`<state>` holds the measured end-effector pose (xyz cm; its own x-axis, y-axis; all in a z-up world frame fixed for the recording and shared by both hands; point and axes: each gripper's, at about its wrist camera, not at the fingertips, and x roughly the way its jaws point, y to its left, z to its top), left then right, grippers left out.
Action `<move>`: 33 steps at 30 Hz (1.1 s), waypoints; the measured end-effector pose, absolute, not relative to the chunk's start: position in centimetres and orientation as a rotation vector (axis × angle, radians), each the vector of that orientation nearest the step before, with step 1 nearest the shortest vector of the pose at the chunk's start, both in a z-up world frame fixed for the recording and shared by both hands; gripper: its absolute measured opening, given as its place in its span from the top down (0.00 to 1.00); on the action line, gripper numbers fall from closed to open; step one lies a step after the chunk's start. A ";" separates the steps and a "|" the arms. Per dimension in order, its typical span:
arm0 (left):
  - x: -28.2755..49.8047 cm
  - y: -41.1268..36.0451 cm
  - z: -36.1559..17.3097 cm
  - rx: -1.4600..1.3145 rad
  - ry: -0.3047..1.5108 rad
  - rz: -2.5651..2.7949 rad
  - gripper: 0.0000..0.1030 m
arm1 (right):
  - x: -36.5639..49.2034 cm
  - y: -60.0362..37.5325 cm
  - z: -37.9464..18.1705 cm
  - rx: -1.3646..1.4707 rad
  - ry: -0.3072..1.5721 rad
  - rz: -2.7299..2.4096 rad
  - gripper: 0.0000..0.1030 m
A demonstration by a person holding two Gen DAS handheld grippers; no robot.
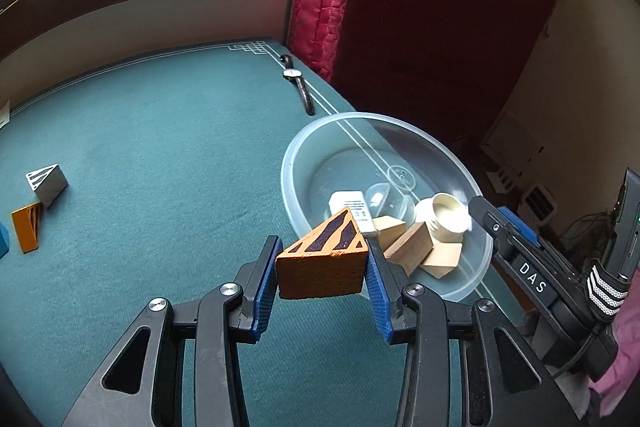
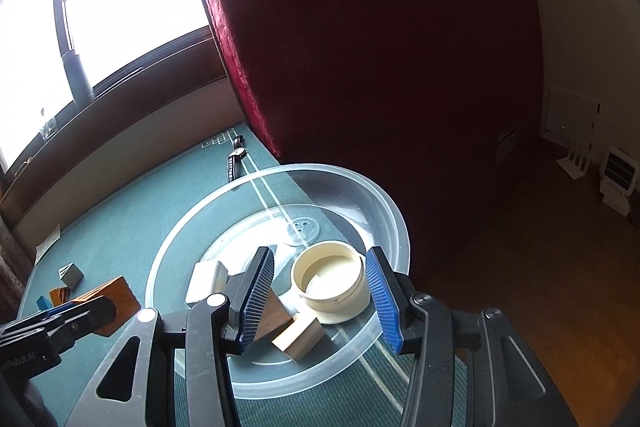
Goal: Organize rigid objects
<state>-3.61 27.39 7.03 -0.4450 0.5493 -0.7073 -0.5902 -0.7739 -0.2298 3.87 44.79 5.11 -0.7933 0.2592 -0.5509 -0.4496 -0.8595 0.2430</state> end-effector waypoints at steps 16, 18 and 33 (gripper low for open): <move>-3.9 30.3 6.1 -1.024 0.082 2.183 0.39 | 3.7 46.1 4.9 -0.718 0.559 2.590 0.50; -3.9 29.8 6.0 -1.023 0.094 2.197 0.39 | 3.6 46.0 4.8 -0.725 0.557 2.592 0.49; -2.3 29.3 4.6 -1.077 0.149 2.150 0.37 | 4.0 45.3 4.7 -0.730 0.548 2.607 0.49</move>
<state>-2.31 29.26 4.60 -0.3952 0.5485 -0.7369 -0.6451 -0.7368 -0.2024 3.96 45.34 4.74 -0.7942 0.2478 -0.5548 -0.4503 -0.8531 0.2636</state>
